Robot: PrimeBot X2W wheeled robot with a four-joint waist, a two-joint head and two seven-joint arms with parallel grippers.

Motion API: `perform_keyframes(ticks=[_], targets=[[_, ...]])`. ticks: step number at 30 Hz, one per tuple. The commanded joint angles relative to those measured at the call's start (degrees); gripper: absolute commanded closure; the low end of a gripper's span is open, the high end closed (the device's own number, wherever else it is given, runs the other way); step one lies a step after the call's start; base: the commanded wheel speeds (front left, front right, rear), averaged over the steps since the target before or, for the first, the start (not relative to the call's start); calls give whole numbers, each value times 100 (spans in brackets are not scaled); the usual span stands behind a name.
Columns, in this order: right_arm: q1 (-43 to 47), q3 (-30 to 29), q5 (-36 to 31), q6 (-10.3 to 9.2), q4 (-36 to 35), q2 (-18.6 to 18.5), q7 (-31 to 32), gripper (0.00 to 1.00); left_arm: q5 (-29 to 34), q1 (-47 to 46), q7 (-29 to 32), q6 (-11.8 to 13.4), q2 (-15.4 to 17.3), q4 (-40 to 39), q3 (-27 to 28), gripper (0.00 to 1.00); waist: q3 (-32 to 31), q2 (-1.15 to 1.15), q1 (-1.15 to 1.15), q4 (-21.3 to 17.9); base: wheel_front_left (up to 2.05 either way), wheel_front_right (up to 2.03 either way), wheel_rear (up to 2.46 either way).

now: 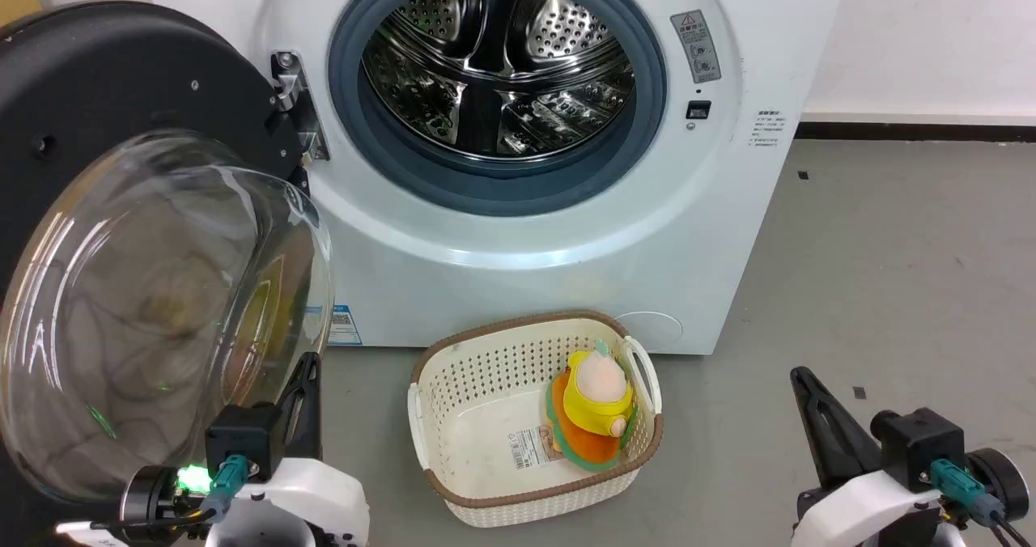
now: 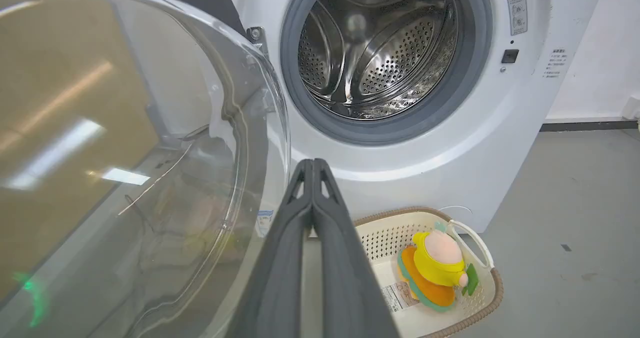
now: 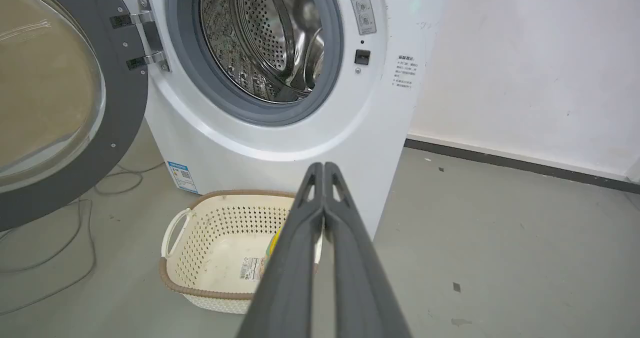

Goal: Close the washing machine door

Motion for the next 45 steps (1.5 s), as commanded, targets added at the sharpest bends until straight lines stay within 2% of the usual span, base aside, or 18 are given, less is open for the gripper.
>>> perform_keyframes(ticks=[1,32,33,45], targets=[[-82,1,-46,5,-25,29,3,100,17,81,2,-25,-3,-23,6,100,0,0,0,0,0,0,0],[-82,1,-46,5,-25,29,3,100,17,81,2,-25,-3,-23,6,100,0,0,0,0,0,0,0],[0,0,1,0,0,0,-1,0,0,0,-1,1,0,0,1,0,0,0,0,0,0,0,0],[-3,-63,133,0,3,2,-118,0,-13,-24,-118,149,0,15,-69,0,14,0,0,4,0,0,0]])
